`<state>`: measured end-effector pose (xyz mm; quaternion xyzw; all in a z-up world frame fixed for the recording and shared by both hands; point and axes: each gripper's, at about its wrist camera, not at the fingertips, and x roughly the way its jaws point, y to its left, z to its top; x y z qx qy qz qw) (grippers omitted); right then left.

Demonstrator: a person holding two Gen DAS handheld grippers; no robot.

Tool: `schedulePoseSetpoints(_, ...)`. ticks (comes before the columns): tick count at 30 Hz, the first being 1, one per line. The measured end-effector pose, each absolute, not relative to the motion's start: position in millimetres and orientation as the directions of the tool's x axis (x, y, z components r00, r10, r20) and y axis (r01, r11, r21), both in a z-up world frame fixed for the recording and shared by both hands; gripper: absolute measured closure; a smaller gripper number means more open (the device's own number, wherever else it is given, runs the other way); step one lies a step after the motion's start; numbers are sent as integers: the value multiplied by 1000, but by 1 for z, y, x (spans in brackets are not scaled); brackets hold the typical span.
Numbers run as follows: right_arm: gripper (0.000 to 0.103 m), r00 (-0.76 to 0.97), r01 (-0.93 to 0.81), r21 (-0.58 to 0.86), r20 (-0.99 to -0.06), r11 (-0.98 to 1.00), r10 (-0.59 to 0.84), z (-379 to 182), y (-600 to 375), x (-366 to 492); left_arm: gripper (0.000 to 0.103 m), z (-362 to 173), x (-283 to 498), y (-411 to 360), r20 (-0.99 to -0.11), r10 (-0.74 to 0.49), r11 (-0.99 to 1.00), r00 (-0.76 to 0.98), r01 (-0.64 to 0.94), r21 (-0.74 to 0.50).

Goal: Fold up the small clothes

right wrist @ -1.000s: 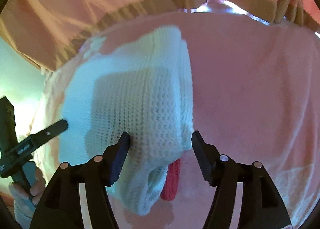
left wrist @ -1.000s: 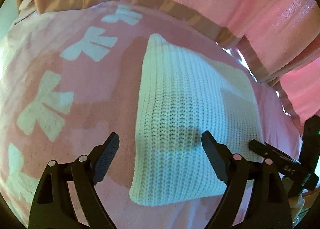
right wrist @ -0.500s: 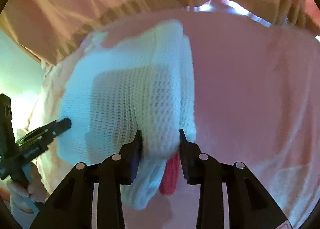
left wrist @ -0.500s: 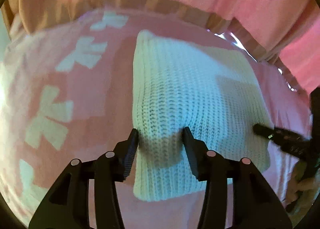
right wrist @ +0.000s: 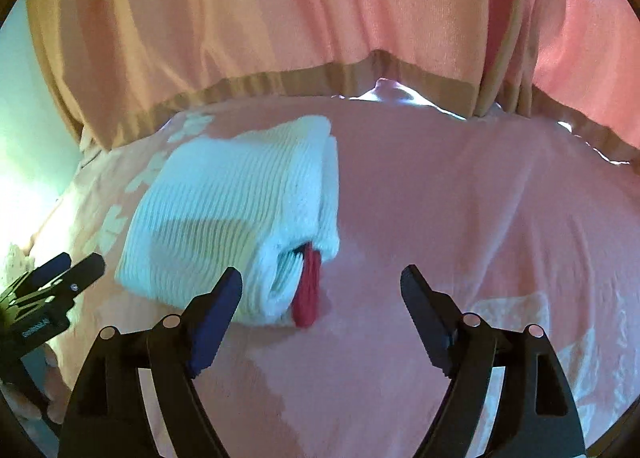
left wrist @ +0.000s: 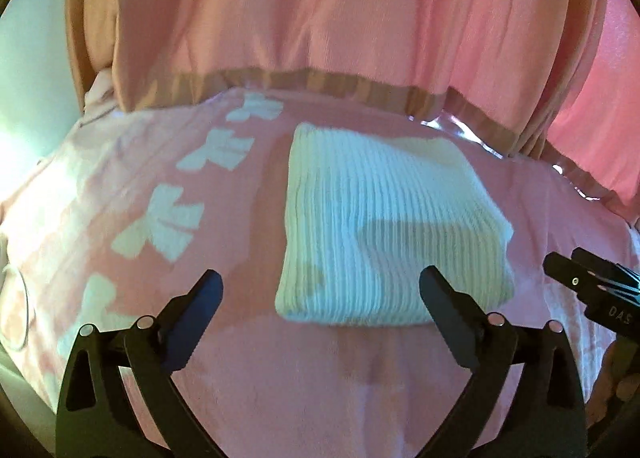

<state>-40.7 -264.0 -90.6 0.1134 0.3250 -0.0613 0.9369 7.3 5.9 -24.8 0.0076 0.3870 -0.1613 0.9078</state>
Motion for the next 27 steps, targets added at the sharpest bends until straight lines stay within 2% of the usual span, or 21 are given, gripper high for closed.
schedulePoseSetpoints(7, 23, 762, 262, 156, -639, 952, -105, -122, -261, -72, 7, -42, -25, -9, -688, -252, 948, 681, 316, -35)
schedulePoseSetpoints(14, 22, 757, 312, 67, -620, 948, -205, -131, -251, -87, 7, -46, -41, -28, -639, -235, 935, 733, 351, 59)
schedulePoseSetpoints(27, 20, 750, 325, 64, -625, 944, -216, -139, -252, -92, 7, -47, -48, -32, -600, -218, 945, 770, 320, 68)
